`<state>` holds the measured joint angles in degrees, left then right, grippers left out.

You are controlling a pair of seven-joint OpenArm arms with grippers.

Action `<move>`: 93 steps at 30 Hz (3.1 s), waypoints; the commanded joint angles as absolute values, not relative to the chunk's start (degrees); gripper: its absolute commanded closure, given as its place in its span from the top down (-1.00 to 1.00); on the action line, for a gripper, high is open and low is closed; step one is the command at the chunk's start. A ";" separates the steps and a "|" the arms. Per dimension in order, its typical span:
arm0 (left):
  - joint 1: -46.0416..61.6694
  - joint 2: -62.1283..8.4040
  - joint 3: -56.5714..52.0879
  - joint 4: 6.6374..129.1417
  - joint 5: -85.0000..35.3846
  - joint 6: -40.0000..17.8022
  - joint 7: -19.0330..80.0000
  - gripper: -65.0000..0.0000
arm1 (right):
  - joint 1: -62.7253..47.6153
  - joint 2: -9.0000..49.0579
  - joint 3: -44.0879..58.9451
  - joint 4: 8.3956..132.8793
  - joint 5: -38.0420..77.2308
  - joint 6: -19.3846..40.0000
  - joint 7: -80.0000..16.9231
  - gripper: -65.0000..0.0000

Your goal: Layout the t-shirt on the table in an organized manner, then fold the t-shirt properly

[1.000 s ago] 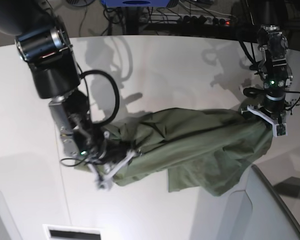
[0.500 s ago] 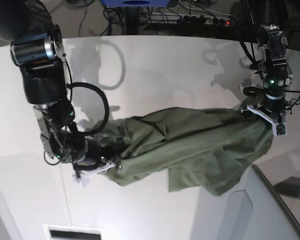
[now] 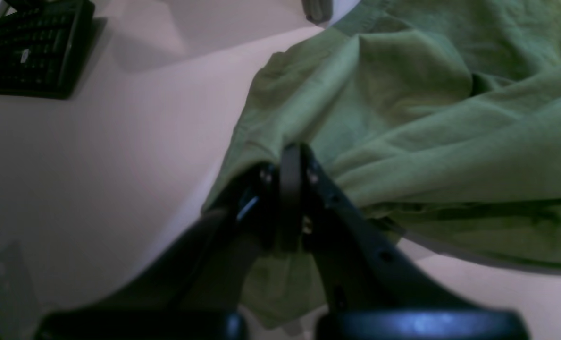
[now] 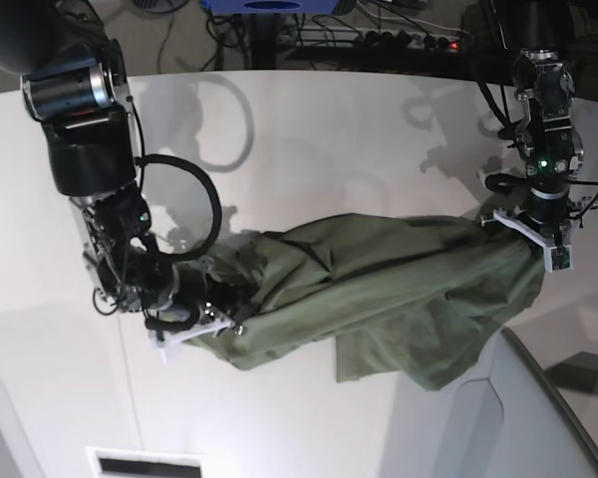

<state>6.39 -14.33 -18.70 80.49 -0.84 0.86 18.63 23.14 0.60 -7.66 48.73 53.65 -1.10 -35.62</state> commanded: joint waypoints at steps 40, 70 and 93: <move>5.49 -15.25 -19.12 81.36 -0.57 1.36 17.27 -1.00 | 25.63 -1.98 -7.16 45.76 54.73 -0.66 -31.96 -0.79; 6.99 -15.25 -22.02 93.76 -1.27 1.01 17.71 -1.00 | 16.84 15.69 -7.25 89.54 54.55 -0.66 -47.25 -1.00; -6.55 -15.16 -17.45 103.96 -0.66 -3.56 28.00 -1.00 | 30.81 22.11 -2.42 91.56 54.73 -0.66 -47.43 -1.00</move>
<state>-5.74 -14.33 -17.15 102.87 -1.06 -4.16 29.21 29.32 21.56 -2.94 90.67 54.04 -0.89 -48.25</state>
